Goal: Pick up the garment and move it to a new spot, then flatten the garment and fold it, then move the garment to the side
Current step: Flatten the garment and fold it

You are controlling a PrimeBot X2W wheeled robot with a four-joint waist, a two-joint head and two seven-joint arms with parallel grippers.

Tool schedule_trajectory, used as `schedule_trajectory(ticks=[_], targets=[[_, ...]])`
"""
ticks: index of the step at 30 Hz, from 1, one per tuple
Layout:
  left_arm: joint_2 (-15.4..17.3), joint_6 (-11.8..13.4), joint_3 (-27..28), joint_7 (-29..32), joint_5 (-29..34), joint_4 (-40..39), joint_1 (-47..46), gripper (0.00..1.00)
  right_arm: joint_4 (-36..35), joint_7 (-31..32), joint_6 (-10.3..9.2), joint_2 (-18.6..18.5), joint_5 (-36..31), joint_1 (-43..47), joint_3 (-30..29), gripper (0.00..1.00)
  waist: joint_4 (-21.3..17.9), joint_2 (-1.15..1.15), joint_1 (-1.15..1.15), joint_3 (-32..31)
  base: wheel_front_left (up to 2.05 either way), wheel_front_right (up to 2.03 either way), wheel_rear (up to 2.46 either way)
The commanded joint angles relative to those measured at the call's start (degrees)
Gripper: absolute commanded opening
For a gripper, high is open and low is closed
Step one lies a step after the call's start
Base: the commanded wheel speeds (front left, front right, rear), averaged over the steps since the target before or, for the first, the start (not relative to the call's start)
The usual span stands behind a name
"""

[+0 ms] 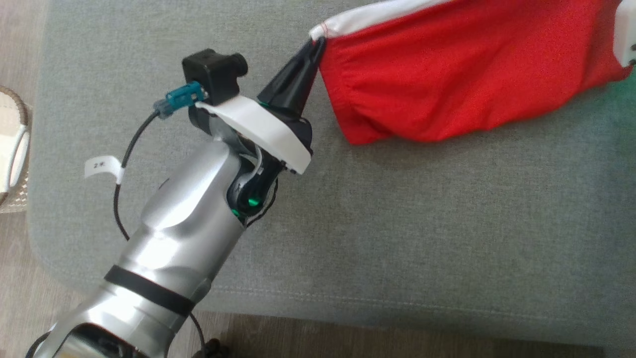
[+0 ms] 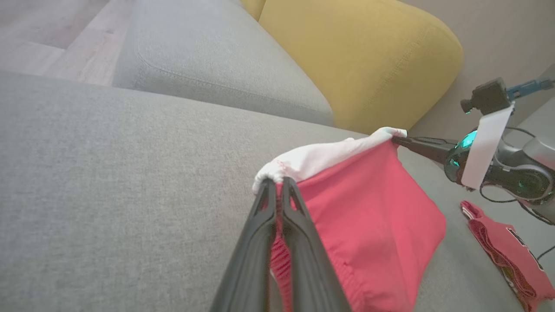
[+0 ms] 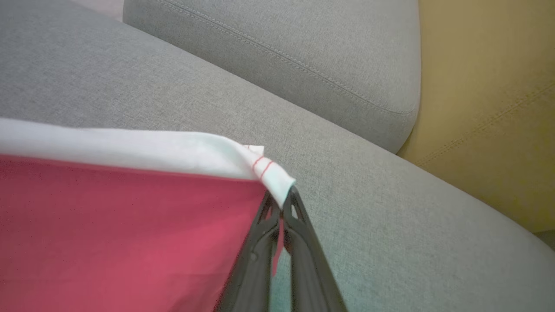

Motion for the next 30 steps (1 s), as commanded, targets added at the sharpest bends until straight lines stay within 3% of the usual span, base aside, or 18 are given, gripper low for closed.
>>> schedule_trajectory(ticks=[1, 8, 9, 11, 12, 13, 14, 21, 25, 30], targets=[[0.86, 0.00, 2.88, -0.69, 0.78, -1.19, -2.17, 0.00, -0.84, -0.88, -0.02, -0.70, 0.11, -1.58, 0.41, 0.00, 0.09, 0.00, 0.00, 0.00, 0.00, 0.00, 0.00], [-0.75, 0.00, 5.04, -0.70, 4.16, 0.22, -1.39, 0.00, 4.59, -5.13, -0.02, 0.03, -0.59, -4.65, 3.61, 0.00, 0.61, 0.00, 0.00, 0.27, 0.00, 0.00, 0.00], [-0.90, 0.00, 4.84, -0.70, 4.59, 0.82, -1.53, 0.00, 5.39, -5.71, -0.02, 0.07, -0.66, -4.94, 4.02, 0.14, 0.76, 0.00, 0.00, 0.31, 0.00, 0.00, 0.00], [-1.19, 0.00, 4.79, -0.70, 4.67, 2.49, -1.82, 0.22, 6.92, -6.77, -0.02, 0.24, -0.67, -5.59, 4.86, 0.37, 0.92, 0.00, 0.00, 0.45, 0.00, 0.00, 0.00], [-1.31, 0.00, 4.67, -0.70, 4.61, 3.43, -2.07, 0.47, 7.47, -7.74, -0.02, 0.39, -0.63, -5.99, 5.12, 0.69, 0.94, 0.00, 0.00, 0.51, 0.00, 0.00, 0.00], [-1.42, 0.00, 4.57, -0.70, 4.64, 4.19, -2.40, 0.80, 7.91, -8.91, -0.02, 0.60, -0.58, -6.36, 5.41, 1.00, 0.91, 0.00, 0.00, 0.56, 0.00, 0.00, 0.00], [-1.52, 0.00, 4.53, -0.70, 4.53, 4.72, -2.67, 1.00, 8.40, -9.91, -0.02, 0.88, -0.46, -6.61, 5.81, 1.00, 0.84, 0.00, 0.00, 0.56, 0.00, 0.00, 0.00], [-1.89, 0.92, 7.85, -0.71, 7.91, 4.94, -1.58, 1.00, 10.70, -16.67, -0.02, 2.08, 0.72, -5.53, 5.75, 1.00, -0.08, 0.00, 0.00, -1.75, 0.00, 0.00, 0.00], [-0.70, 7.08, 11.27, -0.71, 18.16, -2.04, 3.74, 1.00, 11.86, -17.76, -0.02, 4.49, 4.52, -0.79, 3.38, 1.00, -1.33, 0.00, 0.00, -4.38, 0.00, 0.00, 0.00], [-0.77, 13.41, 13.33, -0.71, 29.39, -12.55, 13.79, 1.00, 12.30, -19.89, -0.02, 4.28, 5.65, 5.39, 1.17, 1.00, -0.84, 0.00, 0.00, -7.59, 0.00, 0.00, 0.00]])
